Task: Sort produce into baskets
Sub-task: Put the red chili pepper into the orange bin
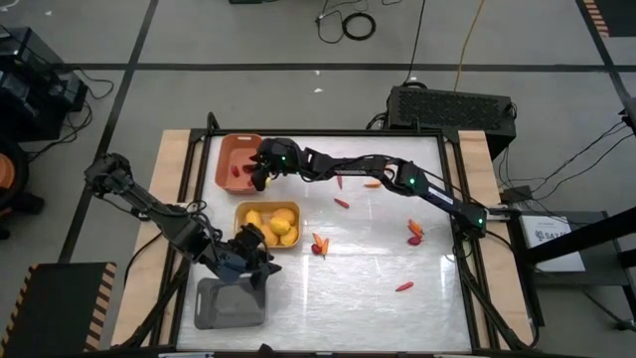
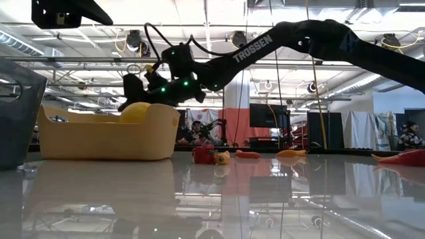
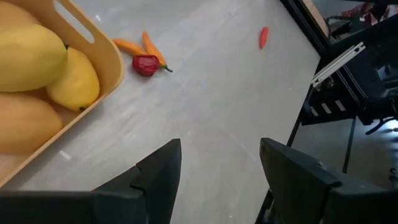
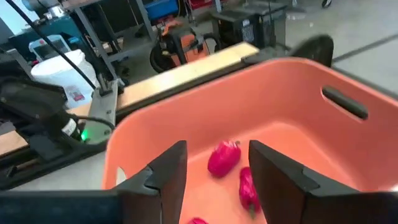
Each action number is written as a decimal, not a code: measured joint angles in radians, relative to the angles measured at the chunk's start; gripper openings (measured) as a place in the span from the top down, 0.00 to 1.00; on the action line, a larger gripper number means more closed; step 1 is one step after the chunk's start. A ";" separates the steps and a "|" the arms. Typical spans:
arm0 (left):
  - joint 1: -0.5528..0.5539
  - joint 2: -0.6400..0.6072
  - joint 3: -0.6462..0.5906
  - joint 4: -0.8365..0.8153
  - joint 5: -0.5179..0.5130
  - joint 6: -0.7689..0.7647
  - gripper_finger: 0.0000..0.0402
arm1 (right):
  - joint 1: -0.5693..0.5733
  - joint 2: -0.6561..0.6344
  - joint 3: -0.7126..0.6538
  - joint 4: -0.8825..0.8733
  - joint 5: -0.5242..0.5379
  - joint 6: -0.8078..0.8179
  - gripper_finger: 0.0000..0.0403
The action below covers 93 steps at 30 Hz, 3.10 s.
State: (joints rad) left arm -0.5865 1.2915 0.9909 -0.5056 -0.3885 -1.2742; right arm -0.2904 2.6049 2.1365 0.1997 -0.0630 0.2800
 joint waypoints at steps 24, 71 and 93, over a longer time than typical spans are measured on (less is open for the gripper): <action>0.236 -0.103 0.001 0.000 0.105 0.614 0.44 | -0.002 -0.375 0.000 -1.093 -0.171 -0.276 0.59; 0.561 -0.116 0.001 0.130 0.285 1.054 0.44 | 0.397 -1.165 -1.392 -1.220 -0.045 -0.162 0.47; 0.561 -0.116 0.001 0.100 0.288 1.052 0.44 | 0.397 -1.086 -1.392 -1.202 -0.042 -0.104 0.71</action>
State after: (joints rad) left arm -0.0257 1.1755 0.9916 -0.4057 -0.1009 -0.2226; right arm 0.1066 1.5185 0.7448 -1.0019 -0.1050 0.1759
